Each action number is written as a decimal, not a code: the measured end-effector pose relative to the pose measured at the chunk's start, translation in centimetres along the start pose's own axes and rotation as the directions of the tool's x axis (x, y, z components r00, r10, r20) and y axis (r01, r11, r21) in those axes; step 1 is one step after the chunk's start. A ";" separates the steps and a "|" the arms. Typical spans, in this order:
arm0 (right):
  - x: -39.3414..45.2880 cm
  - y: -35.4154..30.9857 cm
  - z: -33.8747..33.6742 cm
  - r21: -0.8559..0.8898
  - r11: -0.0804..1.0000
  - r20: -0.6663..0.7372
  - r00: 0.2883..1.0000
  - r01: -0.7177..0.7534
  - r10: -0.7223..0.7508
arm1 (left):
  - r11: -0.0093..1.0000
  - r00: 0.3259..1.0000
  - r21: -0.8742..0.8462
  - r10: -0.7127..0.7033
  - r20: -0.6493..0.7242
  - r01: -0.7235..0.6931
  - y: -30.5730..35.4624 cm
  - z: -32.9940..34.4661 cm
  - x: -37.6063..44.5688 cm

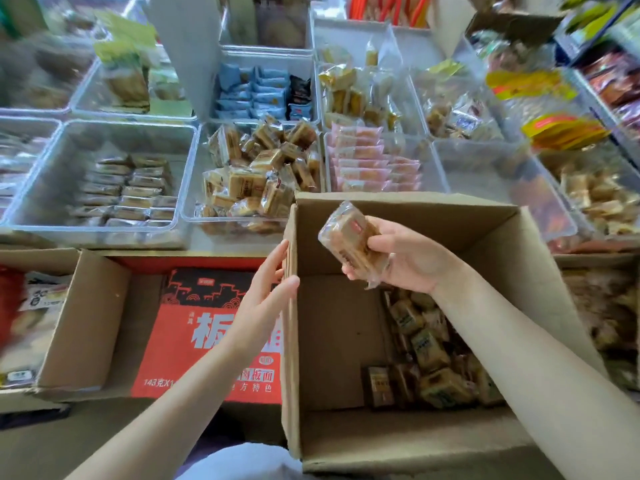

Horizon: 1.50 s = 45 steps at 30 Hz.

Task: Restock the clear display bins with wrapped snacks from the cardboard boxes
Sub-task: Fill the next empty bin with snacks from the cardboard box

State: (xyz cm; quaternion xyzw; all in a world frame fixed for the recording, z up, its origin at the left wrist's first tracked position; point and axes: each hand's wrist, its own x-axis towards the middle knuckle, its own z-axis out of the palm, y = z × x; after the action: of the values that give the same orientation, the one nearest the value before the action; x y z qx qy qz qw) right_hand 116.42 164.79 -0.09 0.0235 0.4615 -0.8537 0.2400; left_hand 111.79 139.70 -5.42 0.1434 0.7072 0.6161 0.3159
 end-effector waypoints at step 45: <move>55.4 7.0 6.4 -0.683 -0.457 -0.620 0.783 -0.570 -0.051 | 0.409 0.963 0.888 0.067 -0.262 0.213 -9.2 -41.0 17.4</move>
State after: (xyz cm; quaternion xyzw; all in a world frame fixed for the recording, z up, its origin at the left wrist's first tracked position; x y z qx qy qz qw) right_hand 71.64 134.96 -16.40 0.1042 0.9551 0.0290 0.2757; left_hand 74.69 116.14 -17.24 0.1795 0.9674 0.1322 0.1199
